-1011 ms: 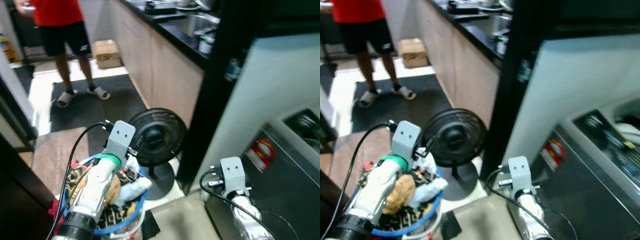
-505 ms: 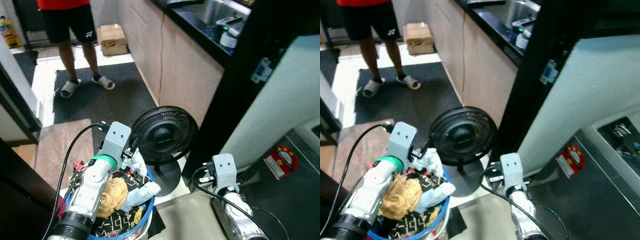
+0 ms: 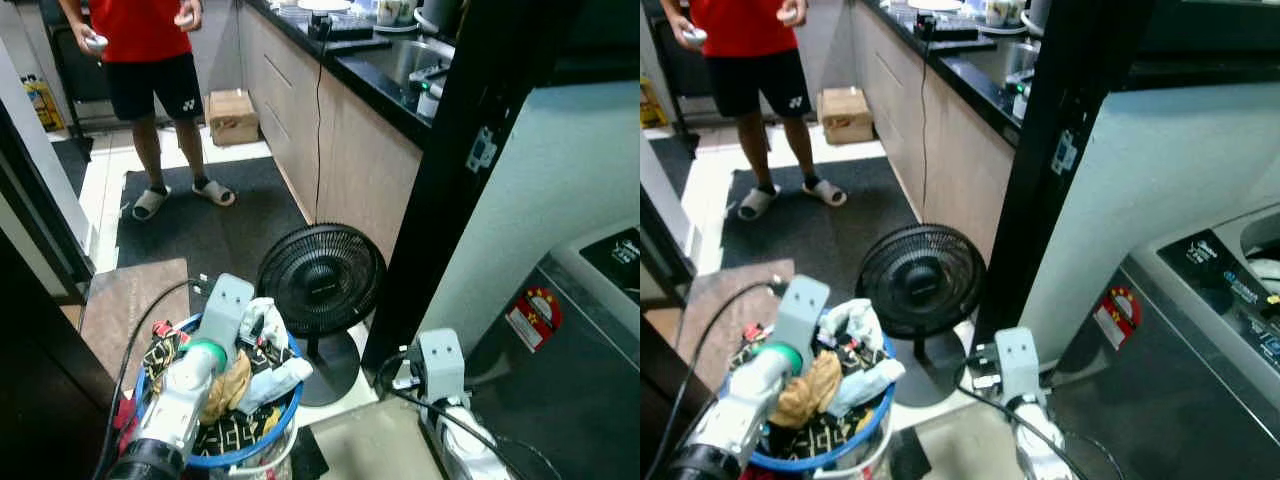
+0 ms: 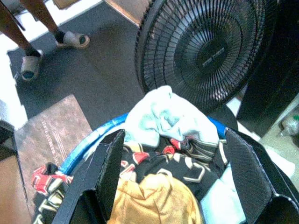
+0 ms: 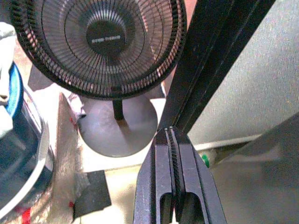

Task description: Clothes washing

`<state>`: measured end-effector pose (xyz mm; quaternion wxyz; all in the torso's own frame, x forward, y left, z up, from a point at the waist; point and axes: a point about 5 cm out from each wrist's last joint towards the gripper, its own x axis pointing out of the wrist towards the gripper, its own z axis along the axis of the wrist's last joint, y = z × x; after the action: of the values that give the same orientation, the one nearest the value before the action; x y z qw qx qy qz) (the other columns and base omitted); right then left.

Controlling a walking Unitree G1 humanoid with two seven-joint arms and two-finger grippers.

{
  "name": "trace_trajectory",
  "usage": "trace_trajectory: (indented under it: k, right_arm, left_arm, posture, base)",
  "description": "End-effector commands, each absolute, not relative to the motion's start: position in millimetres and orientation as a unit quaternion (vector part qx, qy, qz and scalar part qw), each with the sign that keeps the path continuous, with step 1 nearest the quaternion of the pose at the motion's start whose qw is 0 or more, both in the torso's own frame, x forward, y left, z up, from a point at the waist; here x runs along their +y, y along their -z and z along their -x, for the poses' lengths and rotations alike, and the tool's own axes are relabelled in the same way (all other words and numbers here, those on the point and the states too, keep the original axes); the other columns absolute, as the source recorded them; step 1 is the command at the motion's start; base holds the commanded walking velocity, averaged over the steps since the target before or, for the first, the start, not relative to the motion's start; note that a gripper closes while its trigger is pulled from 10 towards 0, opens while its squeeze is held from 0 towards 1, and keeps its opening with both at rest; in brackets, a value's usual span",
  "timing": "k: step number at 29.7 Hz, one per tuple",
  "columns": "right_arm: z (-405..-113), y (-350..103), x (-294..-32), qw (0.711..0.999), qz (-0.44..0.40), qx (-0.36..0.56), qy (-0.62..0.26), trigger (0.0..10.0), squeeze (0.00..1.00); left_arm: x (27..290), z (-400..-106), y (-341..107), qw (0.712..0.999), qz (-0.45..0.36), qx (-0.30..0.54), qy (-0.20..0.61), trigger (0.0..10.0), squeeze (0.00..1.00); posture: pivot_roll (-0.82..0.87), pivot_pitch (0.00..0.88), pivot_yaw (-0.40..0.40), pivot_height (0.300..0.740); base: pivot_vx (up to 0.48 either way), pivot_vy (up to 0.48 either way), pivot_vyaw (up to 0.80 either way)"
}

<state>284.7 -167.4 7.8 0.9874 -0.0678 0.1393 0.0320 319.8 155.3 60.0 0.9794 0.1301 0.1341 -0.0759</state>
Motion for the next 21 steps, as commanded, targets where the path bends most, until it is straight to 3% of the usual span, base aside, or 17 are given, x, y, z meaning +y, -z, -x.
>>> trace_trajectory:
  k: [1, 6, 17, 21]
  right_arm:
    - [-278.3, 0.4, -167.2, 0.985, 0.057, 0.160, -0.025, 10.0, 0.00]
    - [-267.7, 12.1, -168.9, 0.980, 0.065, 0.187, -0.030, 10.0, 0.00]
    - [-262.9, 17.2, -169.1, 0.977, 0.073, 0.197, -0.037, 10.0, 0.00]
    - [-264.7, 16.3, -165.3, 0.973, 0.109, 0.195, -0.056, 10.0, 0.00]
  left_arm:
    - [159.1, -314.0, -49.4, 0.977, -0.128, 0.152, 0.071, 10.0, 0.00]
    - [174.4, -291.3, -17.4, 0.969, -0.126, 0.207, 0.049, 10.0, 0.00]
    - [181.3, -283.6, -7.0, 0.968, -0.115, 0.221, 0.025, 10.0, 0.00]
    - [180.2, -283.3, -7.0, 0.969, -0.116, 0.217, 0.026, 10.0, 0.00]
  posture:
    - [0.09, 0.016, -0.017, 0.740]
    - [0.09, 0.019, -0.021, 0.740]
    - [0.10, 0.026, -0.037, 0.740]
    - [0.10, 0.030, -0.038, 0.740]
  base:
    - [0.000, 0.000, 0.00]
    - [0.000, 0.000, 0.00]
    - [0.000, 0.000, 0.00]
    - [-0.337, 0.000, 0.80]
